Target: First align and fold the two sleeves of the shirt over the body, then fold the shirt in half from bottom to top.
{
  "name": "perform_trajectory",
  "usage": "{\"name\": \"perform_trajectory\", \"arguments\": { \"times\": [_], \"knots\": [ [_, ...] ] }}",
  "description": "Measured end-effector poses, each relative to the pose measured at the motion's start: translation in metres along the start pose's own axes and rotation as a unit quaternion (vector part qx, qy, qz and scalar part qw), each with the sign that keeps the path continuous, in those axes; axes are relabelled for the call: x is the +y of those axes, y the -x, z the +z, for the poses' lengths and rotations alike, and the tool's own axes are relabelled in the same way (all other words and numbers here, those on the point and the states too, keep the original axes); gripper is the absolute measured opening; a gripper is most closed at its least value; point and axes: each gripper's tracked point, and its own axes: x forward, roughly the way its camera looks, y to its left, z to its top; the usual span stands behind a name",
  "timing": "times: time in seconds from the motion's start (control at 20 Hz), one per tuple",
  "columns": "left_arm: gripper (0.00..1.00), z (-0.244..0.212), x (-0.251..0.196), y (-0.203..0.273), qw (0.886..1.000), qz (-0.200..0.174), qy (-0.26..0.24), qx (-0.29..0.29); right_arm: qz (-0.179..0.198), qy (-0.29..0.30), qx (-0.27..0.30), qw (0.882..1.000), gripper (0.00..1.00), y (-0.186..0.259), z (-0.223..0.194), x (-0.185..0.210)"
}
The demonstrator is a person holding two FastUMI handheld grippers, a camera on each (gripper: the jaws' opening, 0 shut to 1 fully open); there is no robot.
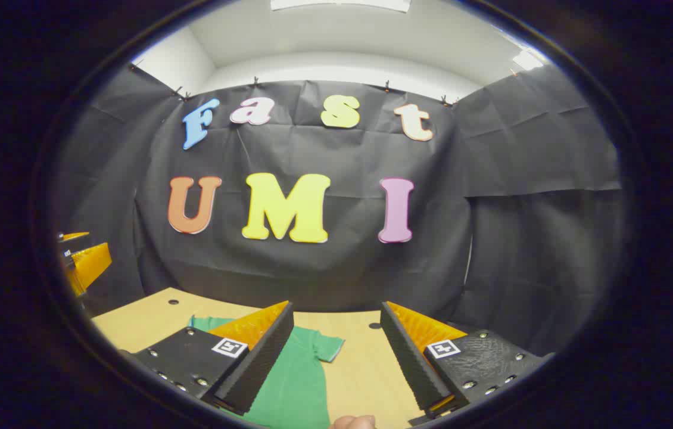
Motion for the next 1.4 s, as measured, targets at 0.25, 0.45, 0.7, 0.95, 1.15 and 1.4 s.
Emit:
{"name": "perform_trajectory", "arguments": {
  "times": [0.25, 0.45, 0.7, 0.95, 1.15, 1.4],
  "knots": [
    [0.99, -0.008, 0.032, -0.019, 1.000, 0.018, 0.018, -0.006, 0.039, 0.042, -0.011, 0.998, 0.93, -0.025, 0.004, 0.049],
    [0.99, -0.020, 0.040, -0.044, 1.000, 0.017, 0.016, 0.004, 0.050, 0.043, 0.004, 0.998, 0.93, -0.056, -0.006, 0.066],
    [0.99, -0.040, 0.041, -0.072, 1.000, 0.011, 0.016, 0.020, 0.045, 0.039, 0.019, 0.998, 0.92, -0.089, -0.015, 0.069],
    [0.99, -0.045, 0.043, -0.088, 1.000, 0.010, 0.010, 0.025, 0.038, 0.042, 0.028, 0.998, 0.93, -0.110, -0.020, 0.066],
    [0.99, -0.047, 0.044, -0.096, 0.999, 0.014, 0.010, 0.027, 0.036, 0.050, 0.031, 0.998, 0.93, -0.127, -0.021, 0.063],
    [0.99, -0.050, 0.043, -0.104, 0.999, 0.011, 0.009, 0.033, 0.033, 0.068, 0.043, 0.996, 0.92, -0.153, -0.031, 0.058]
  ]
}}
